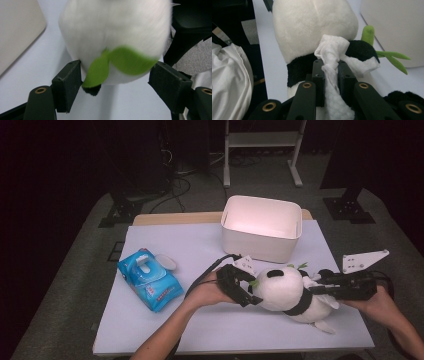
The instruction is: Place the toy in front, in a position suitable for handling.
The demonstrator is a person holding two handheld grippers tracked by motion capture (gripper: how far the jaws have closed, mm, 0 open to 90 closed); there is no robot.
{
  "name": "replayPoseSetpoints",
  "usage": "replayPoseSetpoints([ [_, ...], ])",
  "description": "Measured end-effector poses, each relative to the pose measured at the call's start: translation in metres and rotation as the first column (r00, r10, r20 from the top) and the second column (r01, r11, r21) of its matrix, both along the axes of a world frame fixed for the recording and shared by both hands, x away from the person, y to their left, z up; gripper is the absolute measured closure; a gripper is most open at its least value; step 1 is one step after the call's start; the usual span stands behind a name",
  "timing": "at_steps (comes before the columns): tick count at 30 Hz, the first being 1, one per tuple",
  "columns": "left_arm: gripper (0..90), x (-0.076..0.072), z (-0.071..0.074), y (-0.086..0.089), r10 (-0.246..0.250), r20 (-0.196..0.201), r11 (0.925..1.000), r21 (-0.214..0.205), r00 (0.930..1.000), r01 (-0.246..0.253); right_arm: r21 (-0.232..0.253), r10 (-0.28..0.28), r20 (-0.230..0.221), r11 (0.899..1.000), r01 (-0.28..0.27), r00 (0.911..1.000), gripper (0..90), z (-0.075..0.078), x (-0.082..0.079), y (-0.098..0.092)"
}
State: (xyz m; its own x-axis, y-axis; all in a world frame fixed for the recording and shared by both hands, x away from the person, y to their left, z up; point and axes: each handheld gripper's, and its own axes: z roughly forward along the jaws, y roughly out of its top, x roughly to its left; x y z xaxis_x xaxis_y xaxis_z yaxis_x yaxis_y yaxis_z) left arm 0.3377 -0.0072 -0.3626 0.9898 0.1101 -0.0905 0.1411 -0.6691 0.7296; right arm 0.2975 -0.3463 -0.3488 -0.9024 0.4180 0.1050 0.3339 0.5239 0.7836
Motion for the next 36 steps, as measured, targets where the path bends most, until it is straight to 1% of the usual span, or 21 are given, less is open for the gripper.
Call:
replayPoseSetpoints([
  [1, 25.3, 0.001, -0.002, -0.002, -0.004, -0.002, 1.0, -0.004, 1.0, 0.004, 0.009, 0.002, -0.001, 1.0, -0.002, 1.0, 78.3, -0.001, 0.0, -0.001],
  [2, 27.8, 0.0, -0.002, -0.004, -0.012, 0.0, 0.9998, -0.013, 0.9999, 0.012, 0.015, 0.0, -0.005, 1.0, 0.0, 1.0, 78.3, -0.002, -0.001, -0.001],
  [3, 31.1, 0.0, -0.001, -0.003, -0.014, 0.011, 0.9995, -0.026, 0.9998, 0.015, 0.017, 0.0, -0.006, 1.0, 0.0, 1.0, 78.3, -0.003, -0.001, 0.0],
  [4, 34.3, 0.0, 0.001, -0.001, -0.005, 0.022, 0.9988, -0.049, 0.9998, 0.006, 0.021, 0.002, -0.006, 1.0, -0.001, 1.0, 78.2, -0.003, -0.002, 0.001],
  [5, 36.4, 0.001, 0.003, 0.0, 0.001, 0.014, 0.9974, -0.073, 0.9999, 0.0, 0.027, 0.001, -0.003, 1.0, -0.001, 1.0, 78.2, -0.003, -0.002, 0.001],
  [6, 36.7, 0.001, 0.006, 0.001, 0.0, 0.011, 0.9965, -0.083, 0.9999, 0.001, 0.042, -0.001, 0.0, 0.999, 0.001, 1.0, 78.2, -0.003, -0.001, 0.001],
  [9, 36.7, -0.001, 0.015, 0.003, 0.006, 0.027, 0.9969, -0.078, 0.9996, -0.004, 0.079, -0.003, 0.003, 0.997, 0.003, 1.0, 78.2, -0.002, 0.002, 0.003],
  [12, 36.7, -0.002, 0.024, 0.009, 0.018, 0.039, 0.9964, -0.084, 0.9991, -0.014, 0.109, 0.017, 0.006, 0.994, -0.018, 0.9998, 78.3, -0.001, 0.004, 0.01],
  [14, 36.7, 0.0, 0.03, 0.016, 0.031, 0.034, 0.9948, -0.098, 0.9989, -0.027, 0.129, 0.029, 0.01, 0.991, -0.03, 0.9995, 78.3, -0.001, 0.007, 0.016],
  [16, 36.7, 0.0, 0.037, 0.023, 0.042, 0.043, 0.994, -0.103, 0.9982, -0.037, 0.14, 0.037, 0.014, 0.989, -0.038, 0.9992, 78.3, 0.0, 0.01, 0.022],
  [19, 36.7, -0.001, 0.048, 0.034, 0.053, 0.065, 0.9935, -0.104, 0.9965, -0.046, 0.152, 0.061, 0.018, 0.986, -0.063, 0.998, 78.4, 0.0, 0.015, 0.035],
  [23, 36.7, -0.004, 0.064, 0.051, 0.077, 0.086, 0.9896, -0.128, 0.9933, -0.066, 0.17, 0.093, 0.016, 0.981, -0.094, 0.9956, 78.3, -0.004, 0.022, 0.054],
  [24, 36.7, -0.005, 0.067, 0.053, 0.084, 0.087, 0.9891, -0.129, 0.9927, -0.072, 0.171, 0.102, 0.015, 0.98, -0.103, 0.9947, 78.3, -0.005, 0.024, 0.06],
  [25, 36.7, -0.005, 0.068, 0.056, 0.087, 0.095, 0.9903, -0.116, 0.9917, -0.076, 0.167, 0.112, 0.011, 0.98, -0.112, 0.9936, 78.3, -0.007, 0.026, 0.066],
  [27, 36.7, -0.006, 0.068, 0.06, 0.091, 0.095, 0.9921, -0.095, 0.9914, -0.082, 0.173, 0.131, 0.001, 0.976, -0.129, 0.9914, 78.3, -0.012, 0.03, 0.075],
  [28, 36.5, -0.005, 0.067, 0.062, 0.095, 0.084, 0.9916, -0.096, 0.992, -0.086, 0.18, 0.134, -0.004, 0.975, -0.131, 0.991, 78.3, -0.013, 0.031, 0.076],
  [30, 36.4, -0.005, 0.066, 0.062, 0.096, 0.083, 0.9922, -0.087, 0.9919, -0.089, 0.186, 0.134, -0.004, 0.974, -0.131, 0.991, 78.4, -0.013, 0.032, 0.074],
  [34, 35.3, -0.005, 0.068, 0.054, 0.081, 0.095, 0.9947, -0.071, 0.9922, -0.074, 0.155, 0.12, -0.001, 0.981, -0.118, 0.9928, 78.3, -0.005, 0.029, 0.064],
  [36, 34.8, -0.004, 0.069, 0.048, 0.073, 0.099, 0.9958, -0.063, 0.9924, -0.066, 0.146, 0.11, 0.007, 0.983, -0.109, 0.994, 78.3, 0.001, 0.027, 0.058],
])
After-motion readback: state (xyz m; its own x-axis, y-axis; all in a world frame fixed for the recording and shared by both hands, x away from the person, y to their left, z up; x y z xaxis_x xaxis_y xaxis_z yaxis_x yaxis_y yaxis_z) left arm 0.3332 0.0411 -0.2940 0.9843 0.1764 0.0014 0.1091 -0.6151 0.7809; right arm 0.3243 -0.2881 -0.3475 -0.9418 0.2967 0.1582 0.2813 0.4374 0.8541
